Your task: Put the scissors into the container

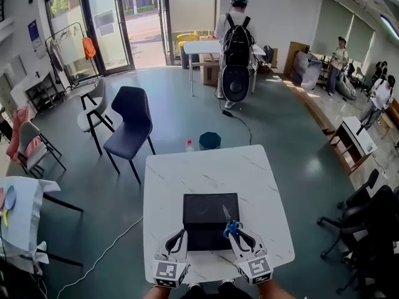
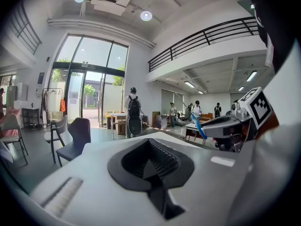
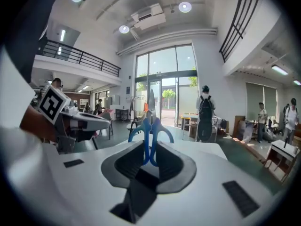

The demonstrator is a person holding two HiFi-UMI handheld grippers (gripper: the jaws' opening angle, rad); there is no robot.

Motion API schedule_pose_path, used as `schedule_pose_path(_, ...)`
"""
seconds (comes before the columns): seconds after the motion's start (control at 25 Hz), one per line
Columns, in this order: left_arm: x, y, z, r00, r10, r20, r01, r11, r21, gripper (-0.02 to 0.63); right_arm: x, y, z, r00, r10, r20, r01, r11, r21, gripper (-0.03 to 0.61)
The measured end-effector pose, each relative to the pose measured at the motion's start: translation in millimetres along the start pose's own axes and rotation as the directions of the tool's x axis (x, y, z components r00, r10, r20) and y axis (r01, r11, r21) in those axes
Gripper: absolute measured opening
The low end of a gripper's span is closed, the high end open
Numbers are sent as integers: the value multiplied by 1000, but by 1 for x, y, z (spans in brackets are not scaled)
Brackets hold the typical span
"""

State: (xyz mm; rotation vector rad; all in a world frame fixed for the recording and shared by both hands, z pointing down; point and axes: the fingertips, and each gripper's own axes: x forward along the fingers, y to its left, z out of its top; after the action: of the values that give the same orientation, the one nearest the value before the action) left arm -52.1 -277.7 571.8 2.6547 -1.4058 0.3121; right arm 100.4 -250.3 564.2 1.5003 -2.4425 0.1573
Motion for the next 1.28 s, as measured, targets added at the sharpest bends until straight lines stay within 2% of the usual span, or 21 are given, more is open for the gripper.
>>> schedule_pose_path(0.28,1,-2,-19,999,28,-42,-28,1000,-14,8,15,10,-28,989,118,-89,-125,988,-85,83)
schedule_pose_path(0.4,-1,-2,-28,997,39,-61,-42,999,-34,8,23,19,-49,967,183,-178,-209,968,-141,83)
schedule_pose_path(0.52,-1,-2,-31,997,49,-64,-52,998,-40,8,31,27,-68,936,240,-257,-297,930,-217,83)
schedule_pose_path(0.76,-4,-1,-32,995,69,-66,-72,996,-46,8,47,39,-110,855,284,-435,-424,865,-269,83)
schedule_pose_path(0.88,-7,0,-33,994,78,-71,-82,995,-60,8,54,44,-127,813,289,-506,-467,842,-270,83)
schedule_pose_path(1.16,-12,3,-34,993,95,-70,-99,993,-59,8,66,51,-158,716,259,-648,-538,796,-276,83)
schedule_pose_path(1.28,-15,4,-35,993,98,-71,-102,993,-54,8,69,53,-171,660,232,-715,-574,769,-280,83)
